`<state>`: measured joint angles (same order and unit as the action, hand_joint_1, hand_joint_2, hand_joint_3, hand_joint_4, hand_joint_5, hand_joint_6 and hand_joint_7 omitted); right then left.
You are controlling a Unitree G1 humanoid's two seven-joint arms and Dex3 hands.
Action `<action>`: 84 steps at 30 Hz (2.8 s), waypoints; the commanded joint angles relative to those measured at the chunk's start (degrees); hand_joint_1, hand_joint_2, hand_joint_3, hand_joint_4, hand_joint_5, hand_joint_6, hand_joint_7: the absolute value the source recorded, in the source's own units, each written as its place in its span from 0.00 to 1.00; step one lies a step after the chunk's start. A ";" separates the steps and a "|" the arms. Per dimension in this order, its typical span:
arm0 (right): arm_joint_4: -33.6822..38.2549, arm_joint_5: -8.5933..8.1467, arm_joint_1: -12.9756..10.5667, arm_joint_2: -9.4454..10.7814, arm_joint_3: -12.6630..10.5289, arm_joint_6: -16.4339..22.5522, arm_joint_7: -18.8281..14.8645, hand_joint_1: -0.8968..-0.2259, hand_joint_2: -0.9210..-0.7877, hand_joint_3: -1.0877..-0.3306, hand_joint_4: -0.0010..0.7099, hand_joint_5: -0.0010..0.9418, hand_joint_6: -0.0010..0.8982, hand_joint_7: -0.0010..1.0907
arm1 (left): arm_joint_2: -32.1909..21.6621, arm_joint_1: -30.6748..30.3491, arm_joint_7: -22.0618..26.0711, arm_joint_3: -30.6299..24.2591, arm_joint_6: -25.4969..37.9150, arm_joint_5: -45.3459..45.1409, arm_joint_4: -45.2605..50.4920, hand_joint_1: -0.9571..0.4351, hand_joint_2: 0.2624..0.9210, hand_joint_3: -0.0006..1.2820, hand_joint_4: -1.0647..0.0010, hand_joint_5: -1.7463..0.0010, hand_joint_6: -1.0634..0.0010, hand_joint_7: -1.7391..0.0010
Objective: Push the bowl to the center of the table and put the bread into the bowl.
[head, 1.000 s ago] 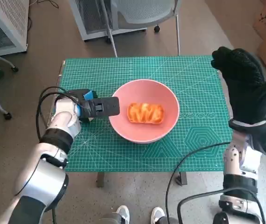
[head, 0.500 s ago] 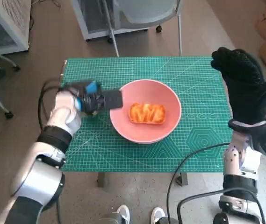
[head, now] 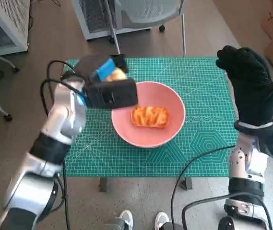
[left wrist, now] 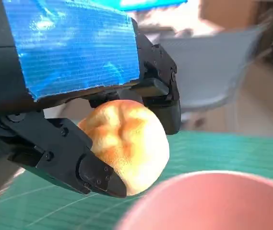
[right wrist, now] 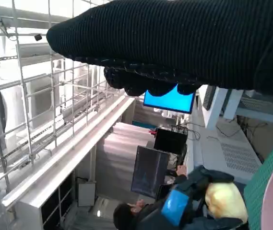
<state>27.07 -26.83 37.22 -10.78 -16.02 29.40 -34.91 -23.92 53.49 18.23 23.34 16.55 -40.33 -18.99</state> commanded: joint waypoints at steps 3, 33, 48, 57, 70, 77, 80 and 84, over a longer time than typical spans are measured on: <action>1.53 -0.35 -1.03 -0.48 0.00 -1.23 -1.34 0.35 0.00 0.45 0.37 0.00 0.39 0.00 | 3.28 -4.22 3.26 2.34 -0.53 -1.17 20.02 0.69 0.96 0.04 0.25 0.37 0.36 0.38; 0.18 -0.12 -1.74 -0.77 -0.51 -1.65 -1.13 0.37 0.00 0.45 0.37 0.00 0.41 0.01 | 9.64 -3.31 8.25 4.77 -2.59 1.55 3.02 0.57 0.76 0.03 0.92 0.95 0.77 0.94; 0.96 0.70 -1.15 -0.20 -0.24 -0.87 -0.58 0.37 0.00 0.45 0.37 0.00 0.40 0.00 | 7.55 -4.69 6.52 2.43 -6.00 3.15 3.06 0.35 0.77 0.01 1.00 1.00 0.84 0.99; 0.25 0.64 -0.90 0.12 0.18 -1.05 0.02 0.37 0.00 0.45 0.37 0.00 0.40 0.00 | 5.98 -7.64 6.84 -8.51 -17.27 18.49 0.55 0.22 0.89 0.03 1.00 1.00 0.85 1.00; 0.97 1.25 1.63 -0.24 0.35 -0.99 1.70 0.37 0.00 0.46 0.37 0.00 0.41 0.01 | 16.23 -15.69 5.83 -29.69 -34.77 52.53 0.92 0.13 1.00 0.24 1.00 1.00 0.82 0.98; 3.03 3.46 2.68 0.22 0.89 1.51 3.09 0.36 0.00 0.45 0.38 0.00 0.42 0.01 | 18.45 -19.57 5.05 -32.40 -34.47 58.95 6.19 0.15 1.00 0.31 1.00 1.00 0.82 0.98; 3.58 4.65 3.14 0.41 1.25 2.35 3.93 0.36 0.00 0.44 0.37 0.00 0.43 0.01 | 18.03 -20.48 4.37 -32.60 -35.77 58.22 6.69 0.15 1.00 0.32 1.00 1.00 0.82 0.97; 3.51 5.74 3.36 0.66 1.68 2.95 5.01 0.35 0.00 0.45 0.37 0.00 0.43 0.02 | 17.97 -21.34 4.13 -32.78 -37.03 58.19 6.63 0.16 1.00 0.33 0.99 1.00 0.82 0.97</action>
<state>29.71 -22.16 40.68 -10.71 -14.81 32.08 -30.90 -6.01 32.99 22.53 -9.32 -19.04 17.95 -13.37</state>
